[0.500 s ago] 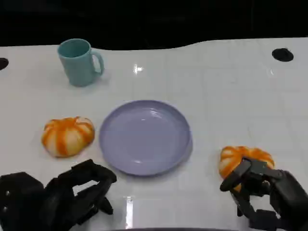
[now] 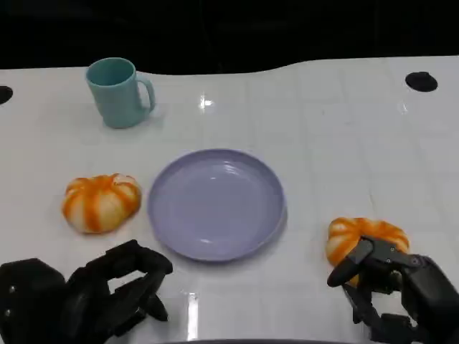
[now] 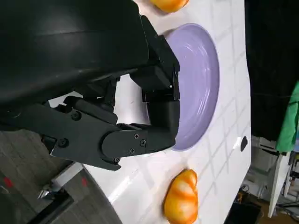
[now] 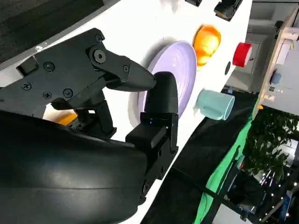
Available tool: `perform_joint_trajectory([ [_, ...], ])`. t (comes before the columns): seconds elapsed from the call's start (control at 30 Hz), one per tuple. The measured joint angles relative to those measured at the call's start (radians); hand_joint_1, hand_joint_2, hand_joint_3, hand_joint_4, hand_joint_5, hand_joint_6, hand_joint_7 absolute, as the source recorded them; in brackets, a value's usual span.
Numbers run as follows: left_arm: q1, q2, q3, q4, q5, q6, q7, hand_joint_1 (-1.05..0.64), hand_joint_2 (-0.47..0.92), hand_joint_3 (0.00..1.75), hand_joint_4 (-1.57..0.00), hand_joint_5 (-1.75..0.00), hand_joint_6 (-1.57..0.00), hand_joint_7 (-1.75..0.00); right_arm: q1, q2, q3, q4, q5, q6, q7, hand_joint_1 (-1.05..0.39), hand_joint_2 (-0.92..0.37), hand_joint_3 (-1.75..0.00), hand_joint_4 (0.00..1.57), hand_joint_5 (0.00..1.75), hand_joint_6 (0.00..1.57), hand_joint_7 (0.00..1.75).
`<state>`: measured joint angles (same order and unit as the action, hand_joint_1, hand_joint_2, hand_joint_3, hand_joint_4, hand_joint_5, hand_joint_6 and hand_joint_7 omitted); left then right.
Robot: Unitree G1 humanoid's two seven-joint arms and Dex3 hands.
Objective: Grasp the bread from the table and place it into the plate.
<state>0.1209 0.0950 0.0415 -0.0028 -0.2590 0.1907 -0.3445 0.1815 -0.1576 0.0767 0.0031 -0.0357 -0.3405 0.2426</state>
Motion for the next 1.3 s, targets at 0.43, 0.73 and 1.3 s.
perform_joint_trajectory([
  [0.43, -0.017, 0.0, 0.0, 0.01, 0.0, 0.0, -0.001, -0.41, 0.86, 0.51, -0.62, -1.75, -0.63, -1.31, -0.012, 0.0, 0.0, 0.009, -0.015, 0.0, -0.009, -0.28, -0.6, -0.95, 0.75, 1.6, 0.73, 1.26],
  [0.73, -0.017, -0.001, 0.0, 0.01, 0.0, 0.0, -0.001, -0.4, 0.85, 0.52, -0.62, -1.75, -0.63, -1.3, -0.014, -0.015, -0.006, -0.011, 0.017, -0.012, 0.004, -0.33, -0.68, -0.62, 0.55, 0.94, 0.6, 0.46],
  [1.3, -0.023, -0.002, 0.0, 0.009, 0.0, 0.005, -0.001, -0.41, 0.84, 0.56, -0.62, -1.74, -0.64, -1.31, -0.058, -0.293, -0.06, -0.312, -0.623, 0.09, -0.043, -0.67, -0.91, 0.0, 0.0, 0.47, 0.29, 0.0],
])
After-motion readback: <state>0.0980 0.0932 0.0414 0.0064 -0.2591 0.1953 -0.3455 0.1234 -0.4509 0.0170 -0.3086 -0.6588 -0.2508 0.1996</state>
